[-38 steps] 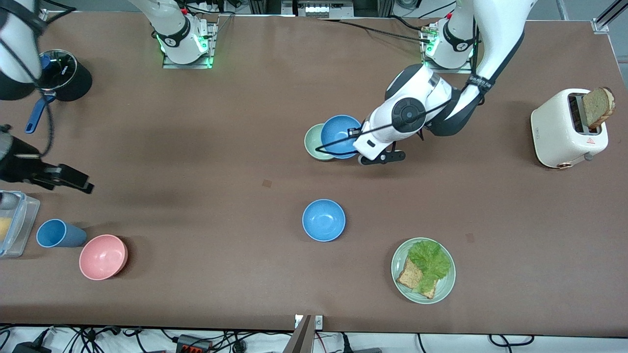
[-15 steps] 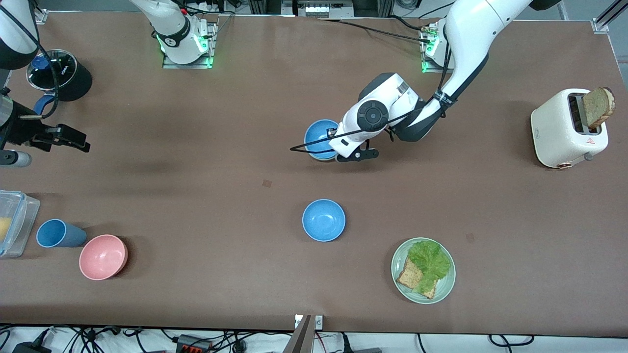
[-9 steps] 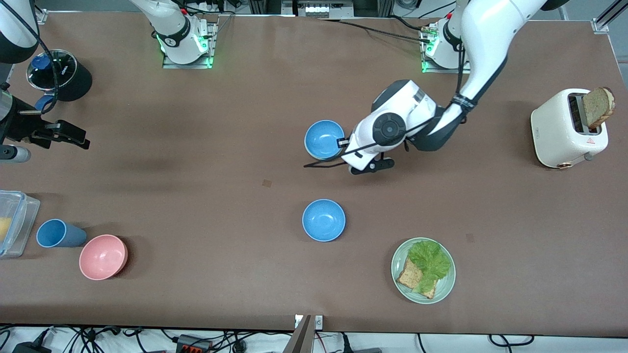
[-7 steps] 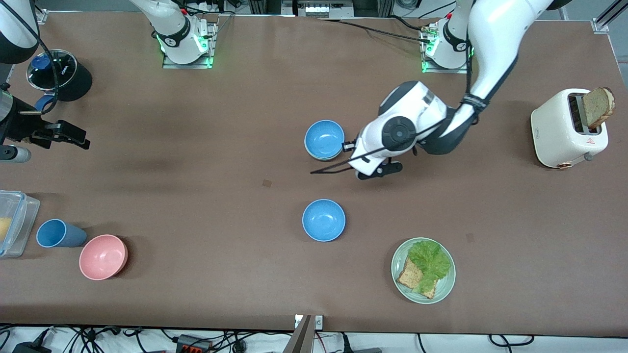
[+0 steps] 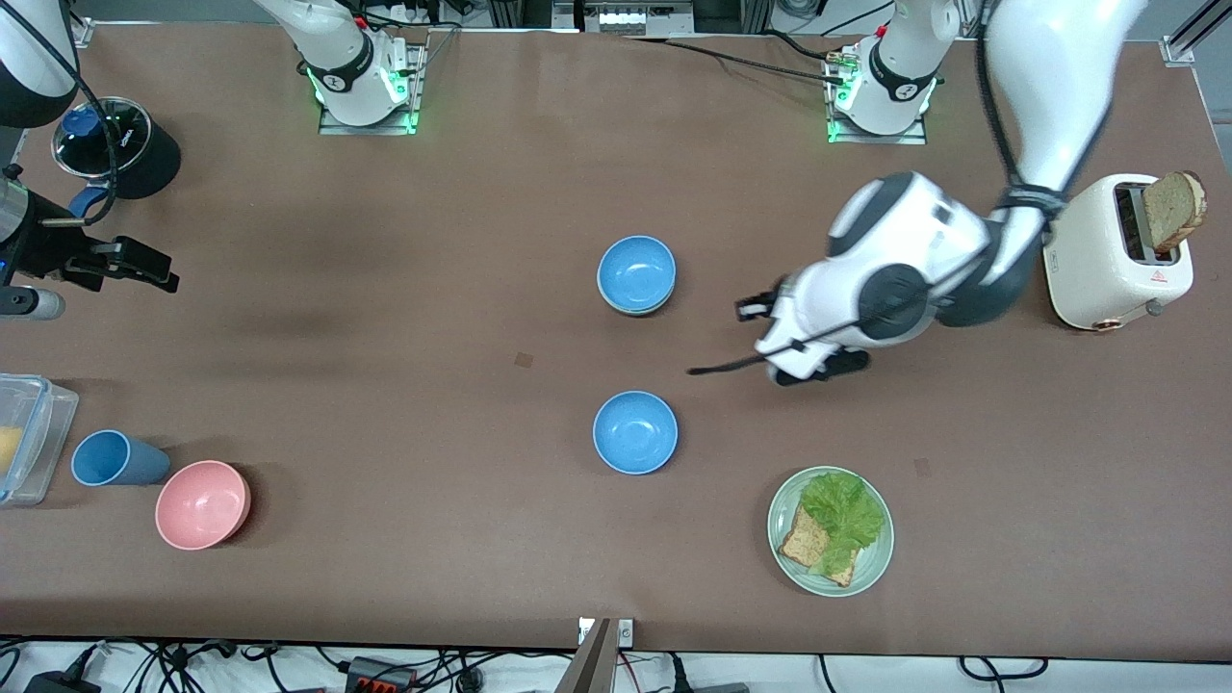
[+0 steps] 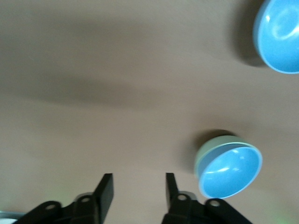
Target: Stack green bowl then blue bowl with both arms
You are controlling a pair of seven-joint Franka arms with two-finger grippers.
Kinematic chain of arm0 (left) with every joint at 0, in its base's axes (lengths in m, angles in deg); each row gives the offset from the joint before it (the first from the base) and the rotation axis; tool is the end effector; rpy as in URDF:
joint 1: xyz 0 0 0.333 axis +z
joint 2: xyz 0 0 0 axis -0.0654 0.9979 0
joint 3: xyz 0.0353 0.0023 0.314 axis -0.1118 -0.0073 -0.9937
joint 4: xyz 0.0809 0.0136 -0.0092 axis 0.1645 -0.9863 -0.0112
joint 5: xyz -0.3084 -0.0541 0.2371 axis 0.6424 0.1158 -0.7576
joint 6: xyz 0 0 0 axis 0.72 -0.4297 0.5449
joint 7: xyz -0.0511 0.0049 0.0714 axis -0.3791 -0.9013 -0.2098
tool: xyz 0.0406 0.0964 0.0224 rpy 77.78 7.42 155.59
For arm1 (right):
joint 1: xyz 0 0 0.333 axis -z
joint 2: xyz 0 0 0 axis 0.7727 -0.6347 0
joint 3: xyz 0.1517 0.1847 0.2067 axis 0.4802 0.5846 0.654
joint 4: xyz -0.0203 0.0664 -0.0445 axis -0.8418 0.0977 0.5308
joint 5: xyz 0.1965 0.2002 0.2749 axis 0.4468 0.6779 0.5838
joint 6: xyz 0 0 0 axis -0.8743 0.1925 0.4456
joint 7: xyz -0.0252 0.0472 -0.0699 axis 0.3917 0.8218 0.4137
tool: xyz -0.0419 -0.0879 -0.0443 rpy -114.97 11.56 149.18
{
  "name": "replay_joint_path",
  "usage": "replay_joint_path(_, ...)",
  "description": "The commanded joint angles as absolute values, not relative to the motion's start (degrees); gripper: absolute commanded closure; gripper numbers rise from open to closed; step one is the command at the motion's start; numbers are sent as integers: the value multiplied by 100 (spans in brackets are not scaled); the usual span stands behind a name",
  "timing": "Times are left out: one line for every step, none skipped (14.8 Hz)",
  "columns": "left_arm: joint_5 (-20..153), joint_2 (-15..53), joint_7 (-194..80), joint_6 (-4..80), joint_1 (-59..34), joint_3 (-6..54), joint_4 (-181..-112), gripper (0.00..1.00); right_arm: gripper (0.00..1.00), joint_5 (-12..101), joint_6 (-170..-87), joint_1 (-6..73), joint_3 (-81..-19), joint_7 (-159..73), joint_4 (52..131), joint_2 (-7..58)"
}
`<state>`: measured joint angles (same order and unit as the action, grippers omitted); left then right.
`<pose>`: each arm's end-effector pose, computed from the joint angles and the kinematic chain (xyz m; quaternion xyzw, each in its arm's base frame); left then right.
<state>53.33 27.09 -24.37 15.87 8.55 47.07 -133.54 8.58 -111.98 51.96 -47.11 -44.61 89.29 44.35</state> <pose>0.6048 -0.2432 0.3717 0.9729 0.0938 -0.2060 0.0468 0.5838 -0.0374 0.5379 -0.9998 0.0062 0.0192 0.0083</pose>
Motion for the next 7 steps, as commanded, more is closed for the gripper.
replay_joint_path(5231, 2556, -3381, 1335, 1373, 4768, -13327, 0, 0, 798, -11127, 5236, -4649, -4403, 8972, 4520)
replay_joint_path(5222, 2556, -3619, 1344, 1531, 4751, -13319, 0, 0, 798, -11118, 5236, -4649, -4403, 8946, 4520)
replay_joint_path(5213, 2556, -3839, 1352, 1698, 4750, -13319, 0, 0, 798, -11118, 5236, -4649, -4394, 8937, 4520)
replay_joint_path(5213, 2556, -4154, 1353, 1856, 4724, -13319, 0, 0, 789, -11110, 5227, -4641, -4403, 8928, 4529)
replay_joint_path(5204, 2556, -4549, 1361, 1979, 4715, -13319, 0, 0, 789, -11118, 5218, -4641, -4403, 8937, 4520)
replay_joint_path(5091, 2556, -5005, 1396, 2111, 4707, -13319, 0, 0, 789, -11110, 5218, -4641, -4377, 8928, 4520)
replay_joint_path(4829, 2565, -5471, 1397, 2217, 4724, -13310, 0, 0, 789, -11101, 5218, -4641, -4359, 8937, 4538)
